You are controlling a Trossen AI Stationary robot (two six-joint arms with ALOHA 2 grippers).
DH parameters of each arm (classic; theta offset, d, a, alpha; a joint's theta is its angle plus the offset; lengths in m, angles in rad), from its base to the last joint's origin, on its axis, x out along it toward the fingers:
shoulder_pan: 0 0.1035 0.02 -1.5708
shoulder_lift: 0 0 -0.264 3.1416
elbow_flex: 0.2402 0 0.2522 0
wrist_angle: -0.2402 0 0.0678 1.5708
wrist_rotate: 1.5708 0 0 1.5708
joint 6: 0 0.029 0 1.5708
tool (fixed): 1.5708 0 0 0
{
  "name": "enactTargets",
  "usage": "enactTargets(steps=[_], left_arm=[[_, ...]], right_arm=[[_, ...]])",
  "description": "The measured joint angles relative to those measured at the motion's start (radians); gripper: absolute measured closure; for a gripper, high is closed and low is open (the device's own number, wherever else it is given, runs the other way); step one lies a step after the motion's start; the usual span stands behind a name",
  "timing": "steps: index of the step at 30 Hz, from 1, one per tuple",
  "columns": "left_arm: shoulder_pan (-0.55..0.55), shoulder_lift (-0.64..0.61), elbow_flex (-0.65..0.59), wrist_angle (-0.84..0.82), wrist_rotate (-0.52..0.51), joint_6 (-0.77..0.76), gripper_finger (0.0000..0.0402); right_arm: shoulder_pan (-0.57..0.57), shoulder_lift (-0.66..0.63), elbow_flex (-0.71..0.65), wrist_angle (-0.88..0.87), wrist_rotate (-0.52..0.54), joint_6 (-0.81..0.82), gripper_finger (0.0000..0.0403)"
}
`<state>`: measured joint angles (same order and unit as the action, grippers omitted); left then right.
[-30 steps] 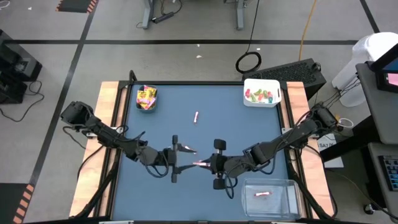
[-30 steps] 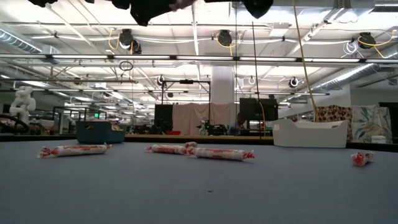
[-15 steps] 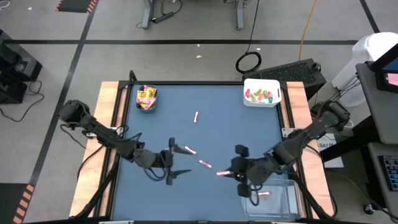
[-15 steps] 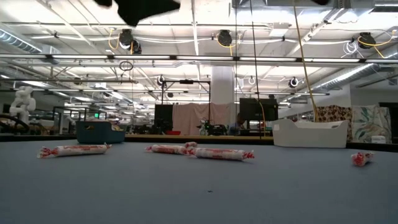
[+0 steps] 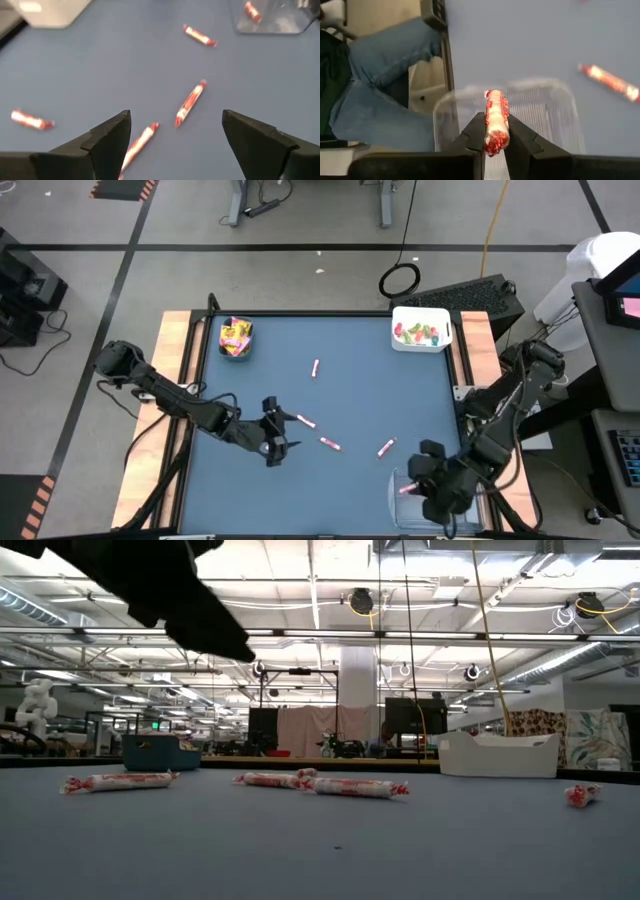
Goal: Sort candy
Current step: Put the white candy into the transparent bin
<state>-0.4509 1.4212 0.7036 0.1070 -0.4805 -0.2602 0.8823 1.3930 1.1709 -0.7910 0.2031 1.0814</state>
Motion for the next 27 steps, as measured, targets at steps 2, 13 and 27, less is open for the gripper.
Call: enactTargets(steps=[2, 13, 27], left_arm=[[0.000, 0.000, 0.000, -0.034, 0.000, -0.041, 0.0084], [-0.001, 0.000, 0.000, -0.106, 0.001, -0.203, 0.0084], [-0.036, 0.000, 0.000, -0.108, 0.024, -0.285, 0.0084]], right_arm=[[0.030, 0.000, 0.000, -0.033, 0.000, 0.070, 0.0365], [0.101, 0.116, 0.000, -0.167, -0.048, 0.213, 0.0364], [0.101, 0.295, 0.000, -0.175, -0.153, 0.215, 0.0334]])
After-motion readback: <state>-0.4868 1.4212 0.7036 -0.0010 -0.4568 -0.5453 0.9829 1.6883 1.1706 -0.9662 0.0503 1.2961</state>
